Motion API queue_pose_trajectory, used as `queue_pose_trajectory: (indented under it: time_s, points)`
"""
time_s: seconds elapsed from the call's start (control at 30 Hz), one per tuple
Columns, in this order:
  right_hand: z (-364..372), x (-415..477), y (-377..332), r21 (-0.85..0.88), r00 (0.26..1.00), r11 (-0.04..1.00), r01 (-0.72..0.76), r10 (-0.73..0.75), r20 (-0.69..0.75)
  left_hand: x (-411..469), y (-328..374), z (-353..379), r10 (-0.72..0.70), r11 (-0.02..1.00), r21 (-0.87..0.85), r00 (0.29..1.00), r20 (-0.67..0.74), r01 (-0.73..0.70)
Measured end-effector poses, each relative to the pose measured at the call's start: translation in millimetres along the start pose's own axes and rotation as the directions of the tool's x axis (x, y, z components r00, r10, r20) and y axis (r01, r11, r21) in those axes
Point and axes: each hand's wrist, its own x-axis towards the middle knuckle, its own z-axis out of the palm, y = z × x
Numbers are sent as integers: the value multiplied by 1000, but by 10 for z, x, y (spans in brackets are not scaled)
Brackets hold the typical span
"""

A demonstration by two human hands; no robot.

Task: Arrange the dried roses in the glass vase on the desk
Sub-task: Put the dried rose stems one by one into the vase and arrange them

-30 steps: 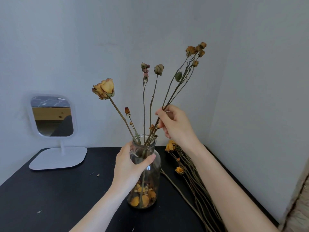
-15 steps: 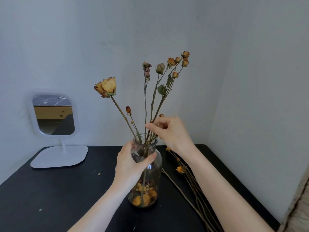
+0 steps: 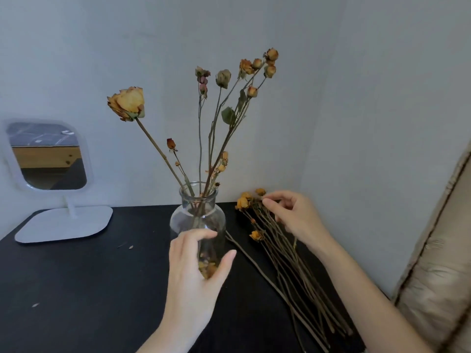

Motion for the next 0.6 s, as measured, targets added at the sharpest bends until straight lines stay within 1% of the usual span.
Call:
queue_pose_trajectory:
  time_s: [0.07,0.1,0.17,0.2,0.27,0.33,0.43,0.5,0.6]
  points:
    - [-80,-63,270,-64,996,994,-88,87,-14,-101,3,165,-23,999,29,985,172,18]
    - [-114,-95,390,-101,992,986,-129,130,-6,-124,-11,259,-59,996,82,964,258,39]
    - [-176,-155,590,-177,980,965,-195,201,16,-116,-59,455,-184,963,254,911,370,91]
    - [-202,-182,662,-208,974,954,-214,225,29,-98,-85,550,-253,936,331,884,393,121]
    - [-239,-223,764,-267,965,936,-230,254,60,-52,-147,731,-370,881,434,845,386,188]
    - [-250,-251,820,-335,956,912,-238,281,84,-3,-203,896,-447,828,513,819,361,226]
    - [-189,-295,848,-418,946,879,-230,302,114,63,-277,1116,-516,759,609,784,347,230]
    - [-111,-316,838,-482,941,854,-198,303,150,100,-323,1234,-561,719,655,750,350,232]
    - [-6,-322,814,-618,924,775,-130,321,208,124,-348,1347,-611,671,707,708,355,225]
